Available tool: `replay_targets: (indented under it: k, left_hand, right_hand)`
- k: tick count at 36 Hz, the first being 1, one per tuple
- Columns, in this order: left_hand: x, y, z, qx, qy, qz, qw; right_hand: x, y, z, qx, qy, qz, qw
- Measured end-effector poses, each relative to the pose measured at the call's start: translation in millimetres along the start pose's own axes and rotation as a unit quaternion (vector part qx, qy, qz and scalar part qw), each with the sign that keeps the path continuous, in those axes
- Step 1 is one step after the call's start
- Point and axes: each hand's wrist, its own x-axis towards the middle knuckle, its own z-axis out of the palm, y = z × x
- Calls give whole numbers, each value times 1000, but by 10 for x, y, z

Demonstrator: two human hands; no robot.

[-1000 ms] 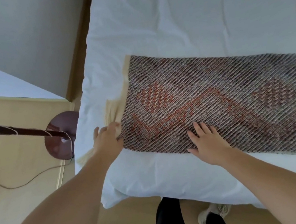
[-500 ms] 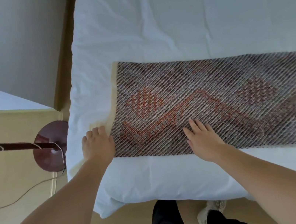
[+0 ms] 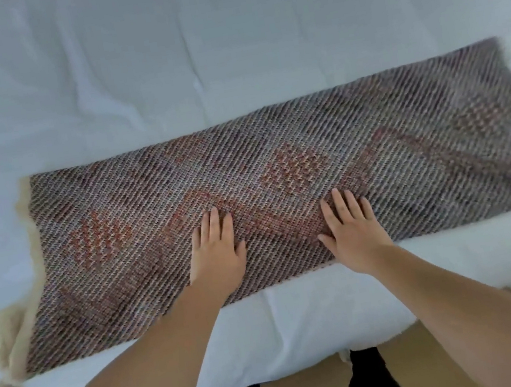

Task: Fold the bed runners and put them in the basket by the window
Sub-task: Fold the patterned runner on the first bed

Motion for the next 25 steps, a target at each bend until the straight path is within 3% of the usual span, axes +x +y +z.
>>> replay_targets:
  k: [14,25]
  left_hand:
    - [434,2160,199,27,-27,-10,999]
    - [669,2544,114,-8,-10,-24,1000]
  right_hand:
    - [-231,2363,407,31,-29,51,998]
    - [-57,2588,265,47,-14,84,995]
